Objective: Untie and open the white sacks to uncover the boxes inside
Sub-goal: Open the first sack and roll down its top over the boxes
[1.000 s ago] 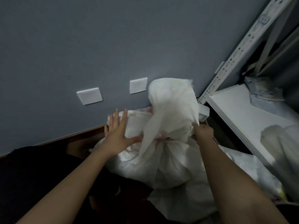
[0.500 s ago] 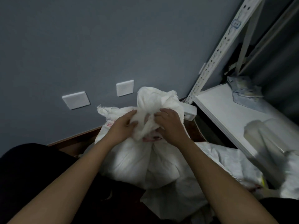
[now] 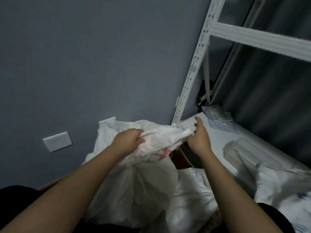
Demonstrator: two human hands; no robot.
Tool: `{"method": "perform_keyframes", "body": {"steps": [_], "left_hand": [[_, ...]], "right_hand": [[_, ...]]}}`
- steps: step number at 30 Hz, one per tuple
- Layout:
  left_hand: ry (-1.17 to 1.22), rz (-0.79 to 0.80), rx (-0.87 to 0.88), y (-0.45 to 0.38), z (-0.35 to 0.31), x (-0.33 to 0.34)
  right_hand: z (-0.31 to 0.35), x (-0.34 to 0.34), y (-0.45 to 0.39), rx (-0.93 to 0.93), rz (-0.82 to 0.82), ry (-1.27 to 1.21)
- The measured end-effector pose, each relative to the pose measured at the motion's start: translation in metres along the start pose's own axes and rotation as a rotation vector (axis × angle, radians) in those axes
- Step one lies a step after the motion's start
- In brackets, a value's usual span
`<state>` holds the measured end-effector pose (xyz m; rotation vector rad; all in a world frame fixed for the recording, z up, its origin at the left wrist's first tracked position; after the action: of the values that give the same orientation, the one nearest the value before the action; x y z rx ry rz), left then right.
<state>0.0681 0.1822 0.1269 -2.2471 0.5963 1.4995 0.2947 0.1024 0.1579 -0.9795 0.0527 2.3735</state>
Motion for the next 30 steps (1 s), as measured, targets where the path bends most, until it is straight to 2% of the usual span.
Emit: {"method": "perform_keyframes", "body": {"steps": [4,5,8,11,12,13,14,16,18,20,22,24,27,28,30], "left_hand": [[0.132,-0.092,-0.005,-0.002,-0.015,-0.030],[0.175,-0.090,-0.008,-0.002,-0.019,-0.035],[0.417,0.035,-0.064,0.007,-0.028,-0.041],[0.929,0.239,-0.204,0.028,-0.030,-0.044],[1.021,0.281,-0.227,0.038,-0.029,-0.049],[1.010,0.315,-0.226,0.046,-0.025,-0.055],[0.881,0.361,-0.197,0.053,-0.023,-0.060],[0.531,0.428,-0.092,0.068,-0.019,-0.066],[0.349,0.459,0.009,0.079,-0.018,-0.062],[0.221,0.352,0.049,0.074,-0.005,-0.055],[0.067,0.097,-0.019,0.060,0.010,-0.068],[0.062,-0.111,-0.046,0.048,0.004,-0.089],[0.026,-0.224,0.033,0.032,-0.036,-0.112],[0.021,-0.250,0.087,0.026,-0.051,-0.117],[0.051,-0.275,0.167,0.019,-0.072,-0.122]], "right_hand": [[0.054,0.026,0.068,-0.717,0.080,0.467],[0.058,0.041,0.081,-0.816,0.123,0.561],[0.053,0.069,0.081,-0.832,0.204,0.697],[0.059,0.070,0.061,-0.691,0.298,0.480],[0.063,0.071,0.059,-0.693,0.299,0.433],[0.068,0.072,0.057,-0.700,0.283,0.397],[0.075,0.070,0.053,-0.683,0.255,0.359],[0.084,0.058,0.040,-0.569,0.183,0.311],[0.091,0.040,0.022,-0.423,0.134,0.288],[0.097,0.020,0.006,-0.362,0.112,0.305],[0.100,0.002,-0.007,-0.349,0.137,0.527],[0.102,-0.012,-0.014,-0.362,0.201,0.617],[0.130,-0.016,0.017,-0.527,0.375,0.263],[0.135,-0.009,0.029,-0.579,0.418,0.216],[0.132,0.001,0.041,-0.680,0.395,0.323]]}}
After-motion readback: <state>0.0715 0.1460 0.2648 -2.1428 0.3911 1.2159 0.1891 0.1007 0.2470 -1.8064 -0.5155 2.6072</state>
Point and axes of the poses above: each hand's wrist, its own y-axis away from the middle knuckle, its own x-axis out of the palm, z = x × y, the point moved 7 cm from there along -y, towards the middle knuckle, and after that the axes turned 1 degree about y, right-handed, at the moved point
